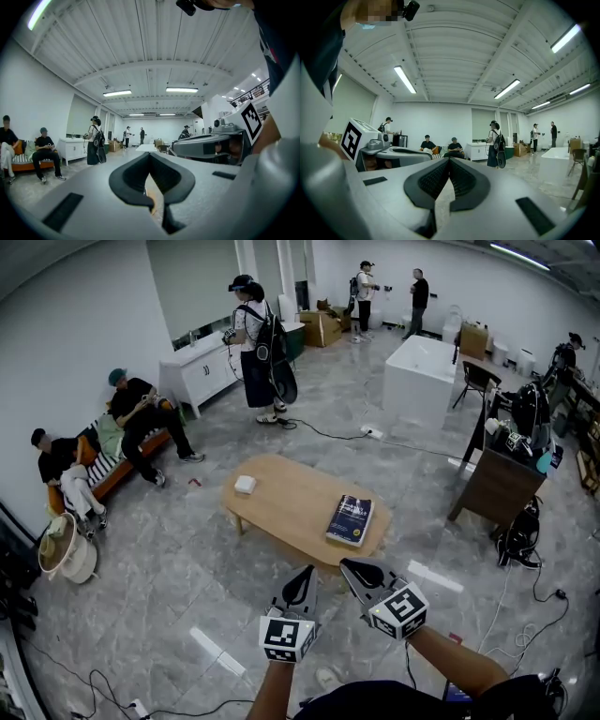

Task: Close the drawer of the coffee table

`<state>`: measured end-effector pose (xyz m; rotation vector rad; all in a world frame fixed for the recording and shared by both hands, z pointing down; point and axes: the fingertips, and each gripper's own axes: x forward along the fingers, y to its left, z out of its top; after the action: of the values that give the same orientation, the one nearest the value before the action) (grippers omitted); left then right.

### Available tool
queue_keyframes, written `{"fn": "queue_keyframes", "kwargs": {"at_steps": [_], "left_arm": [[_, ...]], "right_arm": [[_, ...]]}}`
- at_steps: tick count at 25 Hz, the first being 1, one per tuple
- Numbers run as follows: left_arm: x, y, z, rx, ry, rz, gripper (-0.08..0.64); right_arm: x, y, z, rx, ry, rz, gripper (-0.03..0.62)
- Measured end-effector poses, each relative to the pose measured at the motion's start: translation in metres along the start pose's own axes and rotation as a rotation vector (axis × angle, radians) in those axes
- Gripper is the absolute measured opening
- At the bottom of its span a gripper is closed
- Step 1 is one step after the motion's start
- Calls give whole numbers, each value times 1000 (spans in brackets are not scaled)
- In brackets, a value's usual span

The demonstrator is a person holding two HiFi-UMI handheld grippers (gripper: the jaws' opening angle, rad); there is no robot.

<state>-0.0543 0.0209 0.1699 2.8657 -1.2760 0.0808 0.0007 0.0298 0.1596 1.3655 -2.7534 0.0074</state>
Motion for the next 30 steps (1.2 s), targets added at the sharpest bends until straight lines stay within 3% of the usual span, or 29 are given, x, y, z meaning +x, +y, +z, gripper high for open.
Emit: {"fn": "queue_keyframes", "kwargs": {"at_steps": [13, 30], "left_arm": [[0, -81, 11, 21, 13, -16, 2], [-18, -150, 14, 51, 23, -13, 2]], "right_arm": [[-78, -13, 6, -2, -33, -8, 12], [-146, -12, 3, 29, -64, -19, 11]]}}
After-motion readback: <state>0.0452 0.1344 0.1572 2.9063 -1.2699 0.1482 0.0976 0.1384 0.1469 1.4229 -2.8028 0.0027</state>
